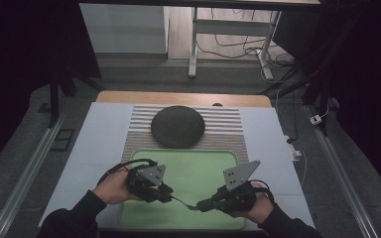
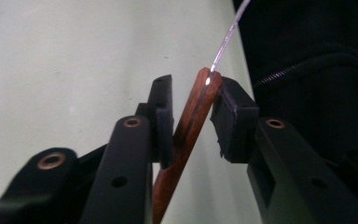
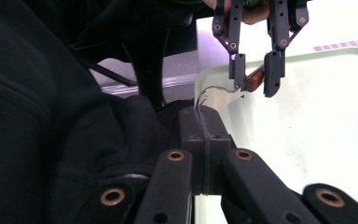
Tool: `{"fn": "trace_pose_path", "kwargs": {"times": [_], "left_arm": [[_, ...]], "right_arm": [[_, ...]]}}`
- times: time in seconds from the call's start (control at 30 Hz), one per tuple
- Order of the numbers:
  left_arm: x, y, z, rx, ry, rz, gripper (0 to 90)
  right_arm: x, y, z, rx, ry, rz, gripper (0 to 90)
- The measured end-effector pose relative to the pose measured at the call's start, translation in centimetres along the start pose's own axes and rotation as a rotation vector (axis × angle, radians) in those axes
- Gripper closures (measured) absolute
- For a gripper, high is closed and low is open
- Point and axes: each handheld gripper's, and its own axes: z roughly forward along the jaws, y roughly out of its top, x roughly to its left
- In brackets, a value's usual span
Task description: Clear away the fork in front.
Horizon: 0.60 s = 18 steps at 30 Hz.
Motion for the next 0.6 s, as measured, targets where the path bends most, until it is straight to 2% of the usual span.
{"fn": "trace_pose_path", "kwargs": {"times": [0.03,0.2,0.37,0.47,0.5,0.53,0.57,0.6], "left_arm": [[-0.14,-0.01,0.16,0.006,-0.017,0.027,69.9],[-0.46,0.04,0.5,0.026,-0.057,0.094,74.4],[-0.84,0.12,0.72,0.044,-0.08,0.125,78.0],[-0.93,0.11,0.71,0.046,-0.079,0.125,79.5],[-0.95,0.12,0.7,0.047,-0.078,0.117,79.7],[-1.01,0.19,0.66,0.054,-0.068,0.091,79.8],[-1.01,0.19,0.66,0.054,-0.068,0.091,79.7],[-1.08,0.26,0.61,0.058,-0.061,0.057,79.8]], "right_arm": [[-0.04,0.01,-0.01,0.005,0.007,-0.005,90.0],[-0.13,-0.09,0.07,0.018,0.046,0.006,90.0],[-0.36,-0.34,0.03,0.015,0.056,0.011,89.1],[-0.49,-0.43,-0.1,0.009,0.04,0.017,87.7],[-0.66,-0.55,-0.31,-0.004,0.01,0.024,85.8],[-0.73,-0.58,-0.38,-0.007,-0.004,0.024,84.9],[-0.8,-0.64,-0.46,-0.012,-0.017,0.031,84.0],[-0.89,-0.72,-0.55,-0.015,-0.034,0.037,83.1]]}}
